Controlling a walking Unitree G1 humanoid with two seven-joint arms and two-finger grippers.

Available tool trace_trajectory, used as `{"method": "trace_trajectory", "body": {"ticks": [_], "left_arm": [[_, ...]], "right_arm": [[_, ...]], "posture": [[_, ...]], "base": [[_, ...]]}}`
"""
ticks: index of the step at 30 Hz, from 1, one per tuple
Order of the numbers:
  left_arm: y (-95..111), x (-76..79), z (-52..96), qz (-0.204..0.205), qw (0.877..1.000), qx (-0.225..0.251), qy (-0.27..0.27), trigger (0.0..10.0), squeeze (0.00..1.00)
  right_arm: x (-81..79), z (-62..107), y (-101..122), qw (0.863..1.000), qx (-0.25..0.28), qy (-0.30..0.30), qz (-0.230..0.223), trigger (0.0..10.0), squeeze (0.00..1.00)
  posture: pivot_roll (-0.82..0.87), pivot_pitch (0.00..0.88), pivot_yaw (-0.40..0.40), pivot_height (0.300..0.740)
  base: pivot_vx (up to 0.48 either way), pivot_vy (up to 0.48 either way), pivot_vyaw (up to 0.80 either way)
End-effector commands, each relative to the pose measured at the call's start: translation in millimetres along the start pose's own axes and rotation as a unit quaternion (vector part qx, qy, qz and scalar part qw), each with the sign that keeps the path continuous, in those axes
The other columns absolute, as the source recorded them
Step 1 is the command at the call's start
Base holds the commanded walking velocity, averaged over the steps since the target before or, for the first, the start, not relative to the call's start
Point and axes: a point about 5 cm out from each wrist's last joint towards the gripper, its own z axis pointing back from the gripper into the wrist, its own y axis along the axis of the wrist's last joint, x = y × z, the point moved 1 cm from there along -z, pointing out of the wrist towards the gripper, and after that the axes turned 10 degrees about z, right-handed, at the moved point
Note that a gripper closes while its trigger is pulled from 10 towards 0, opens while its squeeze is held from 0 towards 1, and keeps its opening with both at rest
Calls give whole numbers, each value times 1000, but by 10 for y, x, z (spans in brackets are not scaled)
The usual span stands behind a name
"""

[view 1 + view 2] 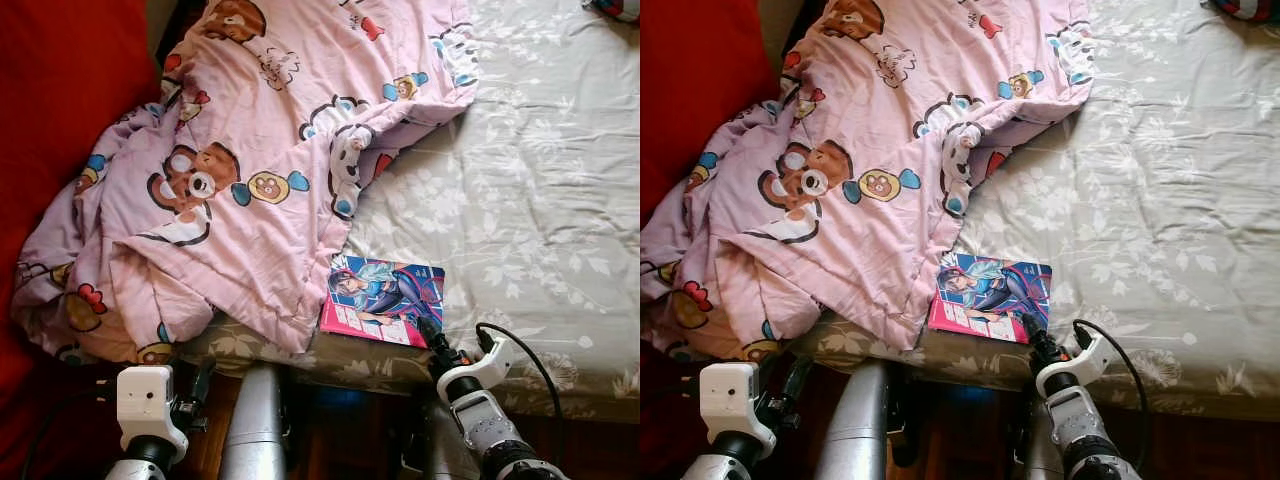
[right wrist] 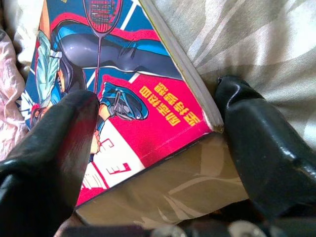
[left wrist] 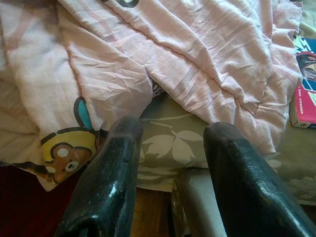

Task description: Clean up the room

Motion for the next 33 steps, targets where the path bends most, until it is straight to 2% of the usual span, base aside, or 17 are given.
{"method": "trace_trajectory", "body": {"ticks": [1, 6, 25, 32, 33], "left_arm": [[-96, -45, 44, -10, 1000, -27, 9, 10000, 0], [-90, -31, -24, -12, 1000, -23, 5, 10000, 0], [-110, -67, -160, -22, 1000, -20, 0, 10000, 0], [-124, -79, -205, -24, 1000, -21, 0, 10000, 0], [-122, -80, -238, -25, 1000, -18, -1, 10000, 0]], "right_arm": [[20, 65, -239, 999, -40, -1, -11, 0, 0], [115, 139, -274, 999, -38, -13, -15, 0, 0], [139, 145, -229, 999, -14, -21, -22, 0, 0], [196, 177, -202, 999, -2, -34, -21, 0, 0], [241, 204, -186, 999, 4, -45, -18, 0, 0]], "posture": [[272, 395, 59, 633], [263, 379, 58, 633], [233, 332, 63, 633], [223, 313, 60, 633], [218, 302, 59, 633]], "base": [[0, 0, 0], [0, 0, 0], [0, 0, 0], [0, 0, 0], [0, 0, 0]]}}
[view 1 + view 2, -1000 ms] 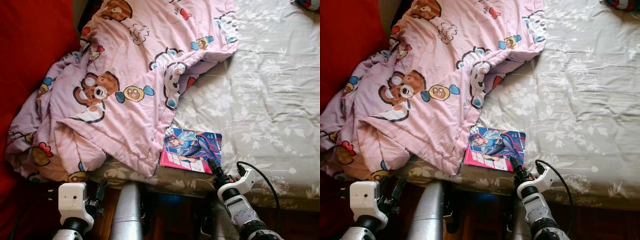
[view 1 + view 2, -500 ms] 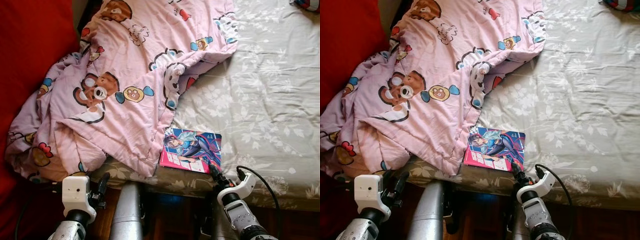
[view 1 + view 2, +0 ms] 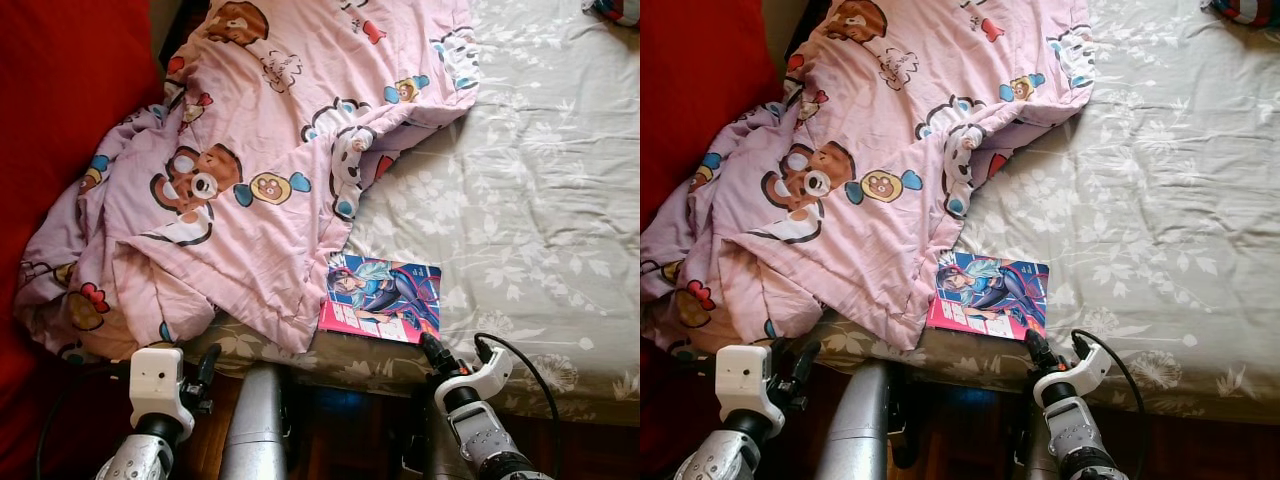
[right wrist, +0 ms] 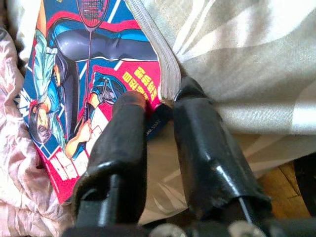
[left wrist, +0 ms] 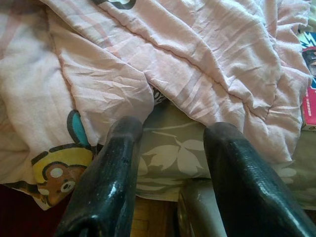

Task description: Clean up the room

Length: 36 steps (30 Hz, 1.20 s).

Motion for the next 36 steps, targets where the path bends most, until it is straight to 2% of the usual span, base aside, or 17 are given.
{"method": "trace_trajectory", "body": {"ticks": [1, 10, 11, 12, 14, 21, 25, 28, 29, 30, 31, 33, 36], "left_arm": [[-90, -59, 51, -6, 1000, -17, 9, 10000, 0], [-100, -74, -14, -8, 1000, -13, 8, 10000, 0], [-101, -76, -73, -8, 1000, -9, 7, 10000, 0], [-101, -76, -73, -8, 1000, -9, 7, 10000, 0], [-106, -45, -236, -5, 1000, -1, 3, 10000, 0], [-111, -34, -349, -5, 1000, 5, -1, 10000, 0], [-100, -26, -425, -4, 1000, 11, 0, 10000, 0], [-121, -26, -476, -3, 1000, 13, -1, 10000, 0], [-136, -16, -497, -1, 1000, 14, -2, 10000, 0], [-136, -16, -497, -1, 1000, 14, -2, 10000, 0], [-158, -6, -510, 4, 1000, 14, -2, 10000, 0], [-187, -1, -512, 9, 1000, 13, -1, 10000, 0], [-213, 7, -528, 12, 1000, 13, 1, 10000, 0]], "right_arm": [[152, 122, -132, 999, -13, -35, -12, 0, 0], [218, 160, -89, 999, 6, -52, -7, 0, 0], [268, 196, -67, 998, 20, -66, -2, 0, 0], [268, 196, -67, 998, 20, -66, -2, 0, 0], [422, 318, -30, 992, 54, -117, 11, 0, 0], [526, 413, -15, 981, 84, -172, 16, 0, 0], [440, 356, 71, 980, 101, -160, 55, 0, 0], [226, 234, 197, 979, 117, -114, 122, 0, 0], [70, 166, 274, 973, 128, -82, 172, 0, 0], [70, 166, 274, 973, 128, -82, 172, 0, 0], [-76, 113, 347, 962, 139, -61, 226, 10000, 0], [-189, 81, 430, 947, 151, -50, 278, 10000, 0], [-266, 64, 526, 930, 162, -45, 326, 10000, 0]], "posture": [[218, 302, 59, 633], [196, 263, 50, 633], [170, 222, 41, 633], [170, 222, 41, 633], [147, 182, 37, 633], [120, 135, 29, 633], [108, 107, 26, 633], [79, 75, 22, 633], [66, 61, 20, 633], [66, 61, 20, 633], [44, 43, 16, 633], [27, 26, 11, 633], [20, 7, 3, 633]], "base": [[0, 0, 0], [0, 0, 0], [0, 0, 0], [0, 0, 0], [0, 0, 0], [0, 0, 0], [0, 0, 0], [0, 0, 0], [0, 0, 0], [0, 0, 0], [0, 0, 0], [0, 0, 0], [0, 0, 0]]}}
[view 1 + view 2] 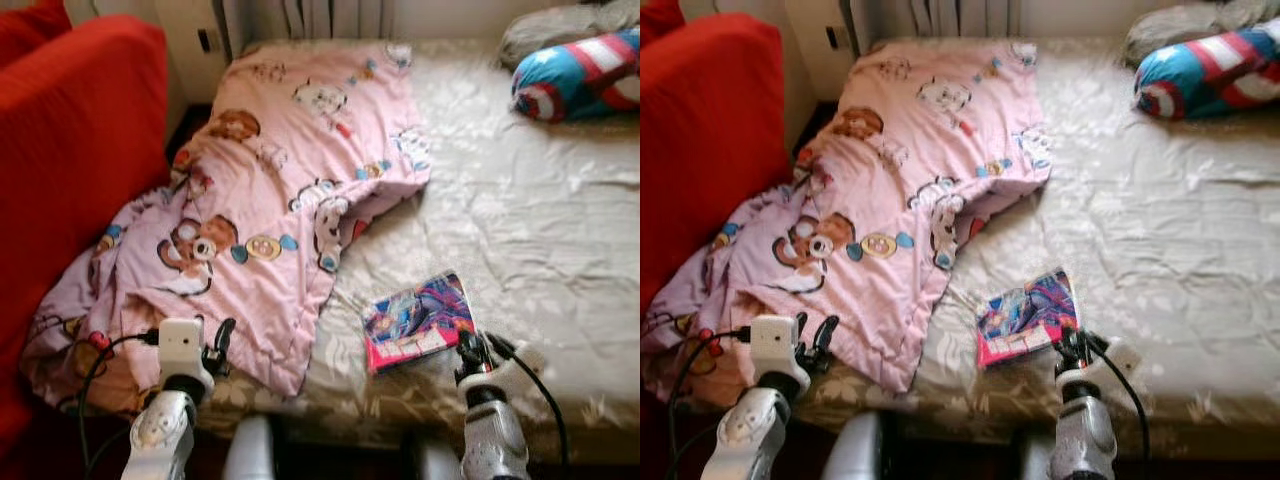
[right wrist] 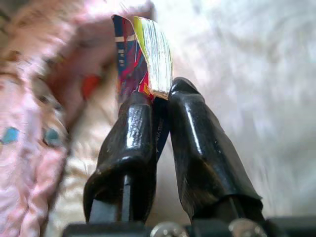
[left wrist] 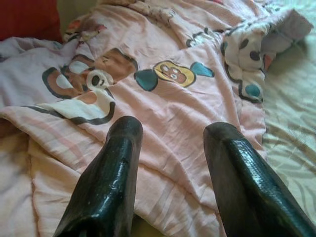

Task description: Clean up the room

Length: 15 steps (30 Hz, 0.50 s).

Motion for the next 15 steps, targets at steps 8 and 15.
{"method": "trace_trajectory", "body": {"ticks": [8, 15], "left_arm": [[-127, 28, -40, 19, 1000, -5, 16, 10000, 0], [-277, 22, -20, 27, 999, -28, 18, 10000, 0]], "right_arm": [[-21, 37, 183, 991, 31, 24, 127, 10000, 0], [-63, 103, 114, 992, 19, 25, 126, 10000, 0]], "posture": [[-2, 0, -12, 633], [-7, 0, -17, 653]], "base": [[0, 0, 0], [0, 0, 0]]}}
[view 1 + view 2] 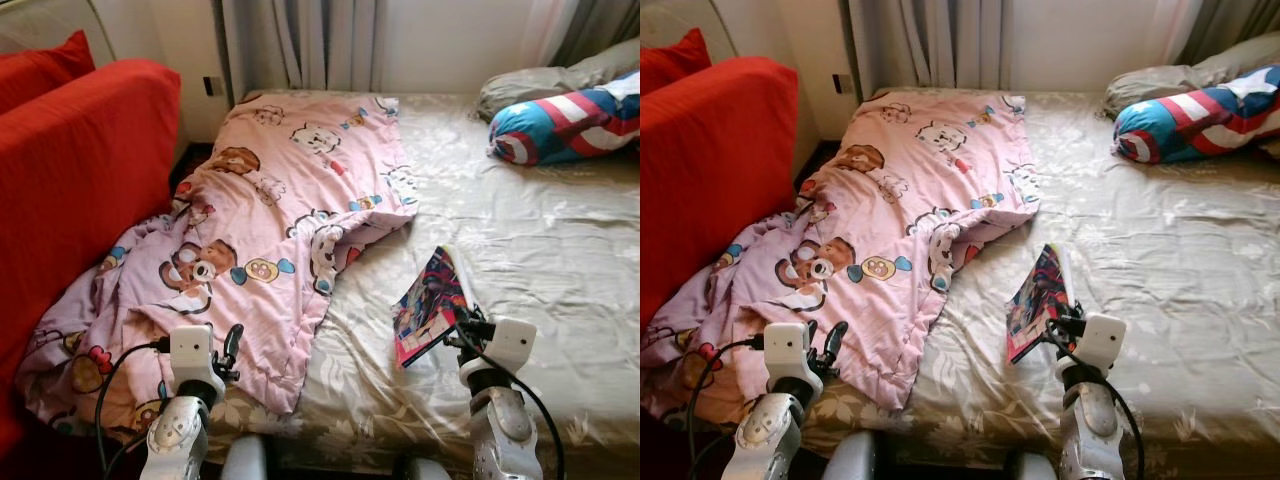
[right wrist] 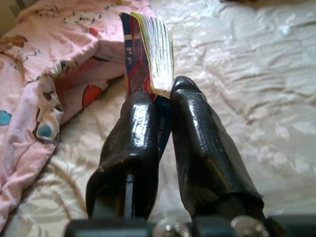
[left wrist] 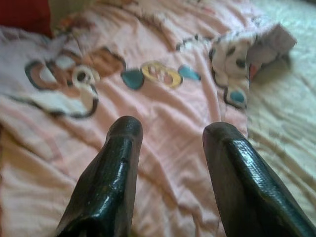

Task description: Clean up the room

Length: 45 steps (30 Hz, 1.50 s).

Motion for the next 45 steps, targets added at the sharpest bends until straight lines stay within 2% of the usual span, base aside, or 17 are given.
{"method": "trace_trajectory", "body": {"ticks": [1, 8, 10, 12, 21, 23, 29, 35, 45], "left_arm": [[-21, -35, -3, -1, 1000, -2, 5, 10000, 0], [-120, -129, 8, 2, 1000, -20, 23, 10000, 0], [-310, -172, 54, 0, 998, -63, 29, 10000, 0], [-381, -197, 77, 1, 996, -77, 36, 10000, 0], [-570, -305, 174, 16, 991, -120, 56, 10000, 0], [-711, -358, 261, 17, 985, -157, 68, 10000, 0], [-853, -391, 359, 17, 977, -194, 86, 10000, 0], [-919, -403, 411, 26, 973, -207, 97, 10000, 0], [-915, -406, 404, 20, 973, -208, 94, 10000, 0]], "right_arm": [[-15, -33, 118, 1000, 24, 0, 6, 10000, 0], [-67, -16, 119, 1000, 20, 11, 12, 10000, 0], [-84, -23, 131, 1000, 19, 14, 13, 10000, 0], [-88, -29, 135, 1000, 18, 15, 14, 10000, 0], [-81, -42, 114, 1000, 3, 14, 19, 10000, 0], [-91, -55, 125, 1000, 4, 13, 16, 10000, 0], [-111, -64, 119, 1000, 0, 12, 16, 10000, 0], [-111, -43, 92, 1000, -6, 7, 16, 10000, 0], [-100, -40, 61, 1000, -19, -4, 12, 10000, 0]], "posture": [[-6, 0, -18, 658], [6, 0, -37, 708], [8, 0, -50, 728], [7, 0, -54, 740], [14, 0, -68, 740], [16, 0, -71, 740], [17, 0, -72, 740], [11, 0, -65, 740], [12, 0, -59, 740]], "base": [[0, 0, 0], [0, 0, 0], [0, 0, 0], [0, 0, 0], [0, 0, 0], [0, 0, 0], [0, 0, 0], [0, 0, 0], [0, -128, -230]]}}
